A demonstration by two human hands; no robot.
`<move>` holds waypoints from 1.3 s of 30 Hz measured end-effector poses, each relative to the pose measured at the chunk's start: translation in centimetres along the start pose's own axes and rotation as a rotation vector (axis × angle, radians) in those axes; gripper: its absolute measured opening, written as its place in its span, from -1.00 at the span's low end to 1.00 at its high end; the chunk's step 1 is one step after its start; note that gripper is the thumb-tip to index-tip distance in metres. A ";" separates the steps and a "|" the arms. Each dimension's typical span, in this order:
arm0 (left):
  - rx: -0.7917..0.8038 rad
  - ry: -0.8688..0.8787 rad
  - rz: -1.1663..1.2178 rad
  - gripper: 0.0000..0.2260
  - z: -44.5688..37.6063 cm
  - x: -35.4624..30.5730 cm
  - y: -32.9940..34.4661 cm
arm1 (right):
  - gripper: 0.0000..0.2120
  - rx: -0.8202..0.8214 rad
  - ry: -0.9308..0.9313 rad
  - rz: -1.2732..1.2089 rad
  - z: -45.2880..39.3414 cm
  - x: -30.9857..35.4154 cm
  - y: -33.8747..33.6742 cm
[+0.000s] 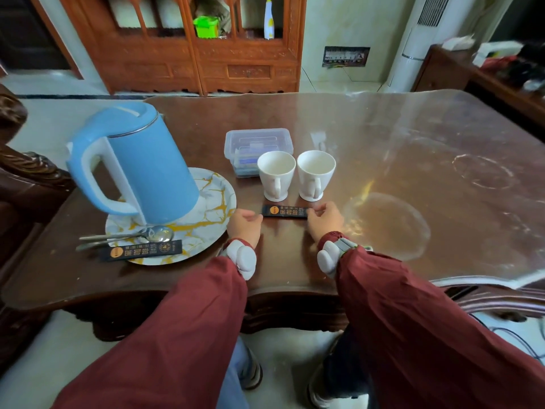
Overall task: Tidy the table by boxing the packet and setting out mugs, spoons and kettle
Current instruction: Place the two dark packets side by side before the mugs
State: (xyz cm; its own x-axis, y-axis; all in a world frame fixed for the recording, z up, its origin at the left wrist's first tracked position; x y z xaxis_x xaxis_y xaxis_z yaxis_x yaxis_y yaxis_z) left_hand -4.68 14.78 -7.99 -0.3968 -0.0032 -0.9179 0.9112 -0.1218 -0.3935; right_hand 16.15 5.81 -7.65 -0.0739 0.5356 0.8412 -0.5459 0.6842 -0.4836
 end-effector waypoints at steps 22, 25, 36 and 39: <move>-0.477 -0.057 0.020 -0.86 1.4 5.7 -20.5 | -0.82 0.440 -0.229 0.152 14.8 7.4 13.9; -0.597 -0.060 0.004 -0.85 1.7 7.0 -23.3 | -0.93 0.480 -0.240 0.168 15.6 7.4 15.3; -0.641 -0.246 -0.020 -0.57 1.5 11.0 -25.8 | -0.67 0.595 -0.379 0.378 18.2 8.4 20.2; -0.595 -0.181 0.026 -0.72 0.7 11.3 -25.8 | -0.65 0.623 -0.384 0.457 18.4 8.1 21.1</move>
State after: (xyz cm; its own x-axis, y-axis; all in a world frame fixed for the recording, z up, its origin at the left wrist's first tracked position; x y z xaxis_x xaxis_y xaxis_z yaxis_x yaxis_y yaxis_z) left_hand -32.72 17.17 -8.14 -0.3383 -0.1733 -0.9249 0.8058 0.4543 -0.3799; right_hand -11.30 15.51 -6.61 -0.6141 0.4106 0.6739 -0.7434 -0.0143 -0.6687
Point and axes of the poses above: each hand's wrist, its own z-axis away from the middle knuckle, its own y-axis out of the palm, x = y × z, the point moved 8 cm from there along -z, towards the middle knuckle, and after that the axes turned 10 degrees about y, right-handed, at the moved point
